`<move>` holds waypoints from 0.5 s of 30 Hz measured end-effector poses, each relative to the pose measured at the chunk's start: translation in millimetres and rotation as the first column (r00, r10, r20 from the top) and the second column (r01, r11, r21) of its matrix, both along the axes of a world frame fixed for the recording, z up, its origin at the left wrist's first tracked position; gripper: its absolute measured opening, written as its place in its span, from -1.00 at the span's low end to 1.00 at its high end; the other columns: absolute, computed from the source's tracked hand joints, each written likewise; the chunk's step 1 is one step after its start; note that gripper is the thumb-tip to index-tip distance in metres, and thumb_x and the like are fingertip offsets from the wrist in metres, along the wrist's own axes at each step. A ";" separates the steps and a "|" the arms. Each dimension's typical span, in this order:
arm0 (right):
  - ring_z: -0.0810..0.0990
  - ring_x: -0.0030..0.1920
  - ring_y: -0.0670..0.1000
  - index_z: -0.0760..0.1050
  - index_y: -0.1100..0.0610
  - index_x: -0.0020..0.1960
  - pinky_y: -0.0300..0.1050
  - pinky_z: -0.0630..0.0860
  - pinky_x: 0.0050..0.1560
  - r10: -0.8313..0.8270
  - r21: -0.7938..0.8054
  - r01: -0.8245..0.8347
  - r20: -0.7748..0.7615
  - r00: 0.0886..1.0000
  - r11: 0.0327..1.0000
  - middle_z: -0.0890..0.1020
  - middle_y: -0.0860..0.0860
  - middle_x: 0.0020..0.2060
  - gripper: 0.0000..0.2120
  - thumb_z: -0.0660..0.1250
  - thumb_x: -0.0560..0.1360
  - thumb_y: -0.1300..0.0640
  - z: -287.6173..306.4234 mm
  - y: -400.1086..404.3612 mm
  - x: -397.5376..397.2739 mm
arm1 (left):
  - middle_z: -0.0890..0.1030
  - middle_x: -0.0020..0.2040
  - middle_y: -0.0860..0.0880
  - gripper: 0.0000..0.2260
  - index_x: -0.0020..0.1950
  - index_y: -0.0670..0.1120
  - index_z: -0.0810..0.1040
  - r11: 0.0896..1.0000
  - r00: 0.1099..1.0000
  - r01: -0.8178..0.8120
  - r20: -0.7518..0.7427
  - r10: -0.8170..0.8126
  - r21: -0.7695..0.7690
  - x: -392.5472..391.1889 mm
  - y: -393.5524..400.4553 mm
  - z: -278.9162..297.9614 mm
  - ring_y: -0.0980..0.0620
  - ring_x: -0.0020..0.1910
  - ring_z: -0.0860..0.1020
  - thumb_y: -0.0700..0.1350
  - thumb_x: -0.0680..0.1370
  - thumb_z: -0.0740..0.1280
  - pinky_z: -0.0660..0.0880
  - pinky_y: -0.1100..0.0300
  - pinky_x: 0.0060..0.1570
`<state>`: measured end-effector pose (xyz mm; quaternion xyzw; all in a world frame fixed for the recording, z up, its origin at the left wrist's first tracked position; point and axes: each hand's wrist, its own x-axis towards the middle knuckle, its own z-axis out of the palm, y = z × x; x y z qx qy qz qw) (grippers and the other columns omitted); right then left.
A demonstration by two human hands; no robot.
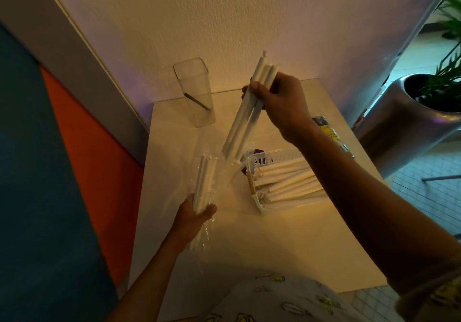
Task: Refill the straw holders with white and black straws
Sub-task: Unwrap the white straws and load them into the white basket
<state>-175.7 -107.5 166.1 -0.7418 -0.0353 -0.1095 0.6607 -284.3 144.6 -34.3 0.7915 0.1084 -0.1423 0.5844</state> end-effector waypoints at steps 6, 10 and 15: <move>0.69 -0.03 -0.04 0.56 0.16 0.06 -0.02 0.62 0.10 -0.032 -0.165 0.058 0.157 0.987 0.985 0.70 0.06 -0.06 -0.90 0.33 0.57 0.16 28.4 -24.3 5.7 | 0.64 -0.06 -0.08 -0.58 0.20 -0.06 0.47 0.996 0.999 -0.048 0.002 0.048 0.080 -0.6 9.0 -7.2 -0.01 -0.13 0.66 0.03 0.44 0.49 0.55 0.24 -0.23; 0.67 -0.02 -0.07 0.56 0.18 0.10 -0.07 0.60 0.08 -0.032 -0.419 0.074 0.107 0.994 0.905 0.69 0.02 -0.05 -0.85 0.33 0.58 0.14 20.7 -39.8 9.5 | 0.64 -0.03 -0.05 -0.57 0.24 -0.09 0.47 0.996 0.999 -0.035 -0.012 0.036 0.086 -0.3 9.7 -7.7 0.04 -0.11 0.66 0.01 0.45 0.48 0.54 0.29 -0.21; 0.60 -0.03 0.01 0.53 0.16 0.12 -0.26 0.45 -0.14 0.063 -0.693 -0.104 -0.085 0.994 0.713 0.61 0.06 -0.04 -0.86 0.34 0.56 0.20 -29.5 -42.3 -0.9 | 0.63 -0.03 -0.06 -0.55 0.25 -0.09 0.46 0.995 1.000 -0.019 -0.006 0.019 0.094 0.2 7.7 -4.9 0.01 -0.09 0.65 0.03 0.45 0.48 0.53 0.30 -0.24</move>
